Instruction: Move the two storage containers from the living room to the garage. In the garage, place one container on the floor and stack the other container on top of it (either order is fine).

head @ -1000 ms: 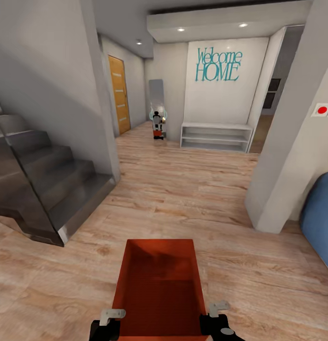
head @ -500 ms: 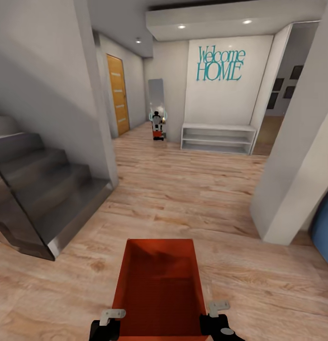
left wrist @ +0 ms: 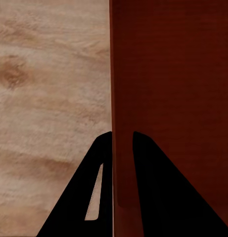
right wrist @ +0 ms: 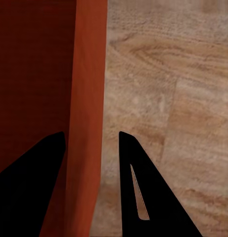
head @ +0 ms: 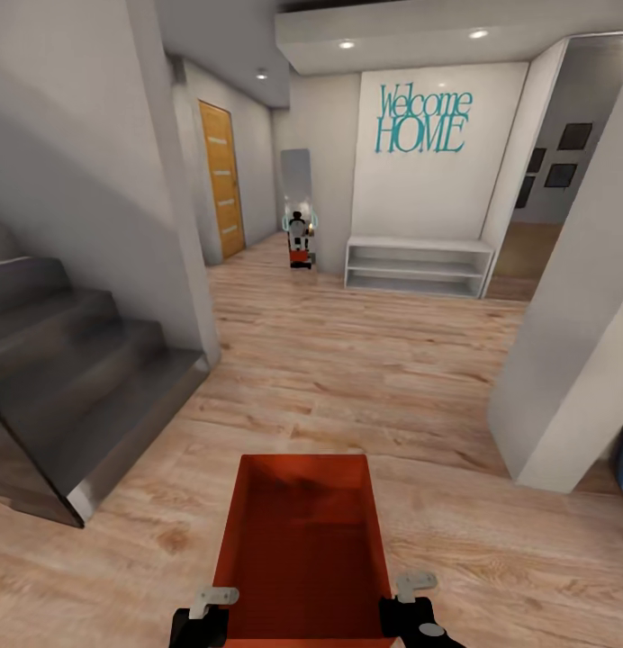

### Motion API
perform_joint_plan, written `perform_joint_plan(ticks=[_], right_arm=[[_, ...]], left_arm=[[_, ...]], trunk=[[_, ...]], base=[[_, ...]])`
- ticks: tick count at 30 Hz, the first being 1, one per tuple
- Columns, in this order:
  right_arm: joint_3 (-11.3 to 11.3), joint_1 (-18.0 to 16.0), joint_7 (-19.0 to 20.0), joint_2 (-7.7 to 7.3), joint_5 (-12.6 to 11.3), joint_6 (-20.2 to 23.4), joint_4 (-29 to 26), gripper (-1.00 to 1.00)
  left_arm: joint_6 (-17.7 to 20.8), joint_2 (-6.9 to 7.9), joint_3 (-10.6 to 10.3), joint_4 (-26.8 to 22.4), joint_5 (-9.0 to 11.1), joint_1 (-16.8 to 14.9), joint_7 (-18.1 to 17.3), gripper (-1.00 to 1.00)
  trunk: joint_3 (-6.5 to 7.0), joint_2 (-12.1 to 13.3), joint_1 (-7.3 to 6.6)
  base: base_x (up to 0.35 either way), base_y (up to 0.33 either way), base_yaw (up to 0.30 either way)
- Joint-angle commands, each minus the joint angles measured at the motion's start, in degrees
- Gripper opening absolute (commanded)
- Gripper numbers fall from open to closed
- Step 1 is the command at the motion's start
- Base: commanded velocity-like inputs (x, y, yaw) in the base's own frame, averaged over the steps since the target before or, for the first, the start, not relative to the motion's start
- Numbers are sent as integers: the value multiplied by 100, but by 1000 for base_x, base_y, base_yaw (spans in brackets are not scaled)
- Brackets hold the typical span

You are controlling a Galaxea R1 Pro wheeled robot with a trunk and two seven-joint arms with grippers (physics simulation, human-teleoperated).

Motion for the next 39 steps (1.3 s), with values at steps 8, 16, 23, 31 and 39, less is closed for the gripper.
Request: perform_joint_plan(ticks=[8,16,23,31,39], right_arm=[[-7,-4,-49,0,-20,-18,8,-100],[-7,-4,-49,0,-20,-18,8,-100],[-7,-4,-49,0,-20,-18,8,-100],[-7,-4,-49,0,-20,-18,8,-100],[-7,-4,-49,0,-20,-18,8,-100]], left_arm=[[-21,-2,159,-2,-68,-5,75,-100],[-21,-2,162,-2,-68,-5,74,-100],[-21,-2,160,-2,-68,-5,75,-100],[-21,-2,158,-1,-68,-5,75,-100],[-21,-2,157,-2,-69,-5,75,-100]], trunk=[[-5,-2,3],[-5,-2,3],[-5,-2,3],[-5,-2,3],[-5,-2,3]], base=[[347,0,0],[347,0,0],[347,0,0],[347,0,0],[347,0,0]])
